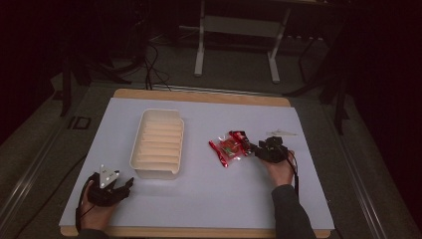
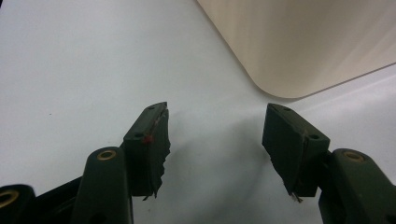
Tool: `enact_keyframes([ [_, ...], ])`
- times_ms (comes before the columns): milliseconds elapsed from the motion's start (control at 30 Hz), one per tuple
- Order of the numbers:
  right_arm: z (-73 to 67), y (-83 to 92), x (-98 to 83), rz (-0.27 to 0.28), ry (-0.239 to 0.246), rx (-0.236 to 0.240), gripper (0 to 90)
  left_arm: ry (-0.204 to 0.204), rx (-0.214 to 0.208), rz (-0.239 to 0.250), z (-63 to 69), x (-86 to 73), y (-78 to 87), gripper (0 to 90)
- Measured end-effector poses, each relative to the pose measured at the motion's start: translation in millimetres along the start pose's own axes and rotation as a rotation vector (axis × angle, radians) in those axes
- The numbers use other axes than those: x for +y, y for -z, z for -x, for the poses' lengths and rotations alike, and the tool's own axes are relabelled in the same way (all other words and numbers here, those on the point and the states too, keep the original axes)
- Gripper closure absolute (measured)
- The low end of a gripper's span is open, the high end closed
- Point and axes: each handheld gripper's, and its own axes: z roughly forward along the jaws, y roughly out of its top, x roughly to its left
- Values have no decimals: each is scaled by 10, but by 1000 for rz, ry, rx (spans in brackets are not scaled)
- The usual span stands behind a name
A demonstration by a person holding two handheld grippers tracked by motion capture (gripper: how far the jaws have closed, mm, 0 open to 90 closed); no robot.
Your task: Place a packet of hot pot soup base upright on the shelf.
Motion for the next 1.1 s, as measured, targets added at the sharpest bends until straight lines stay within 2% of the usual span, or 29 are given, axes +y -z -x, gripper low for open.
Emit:
enact_keyframes([
  [233,-46,-93,83,6,1,8,572,0,0,2,1,0,1,410],
  [400,-48,-264,109,-34,-33,29,550,0,-1,1,-1,0,0,410],
  [567,-17,-370,78,-61,-93,44,544,0,-2,3,-2,0,-1,410],
  [700,-33,-431,49,-95,-92,56,569,1,-1,1,0,0,0,410],
  [867,-25,-459,42,-127,-135,64,649,0,-1,1,1,0,0,410],
  [967,-31,-456,46,-144,-134,83,731,-1,-1,1,1,0,0,410],
  [1000,-31,-456,46,-144,-134,83,731,-1,-1,1,1,0,0,410],
  [1033,-27,-459,46,-152,-135,107,796,-1,0,0,1,0,-1,410],
  [1067,-27,-459,46,-152,-135,107,796,-1,0,0,1,0,-1,410],
  [1100,-31,-462,54,-152,-134,123,845,-3,0,1,2,0,1,410],
])
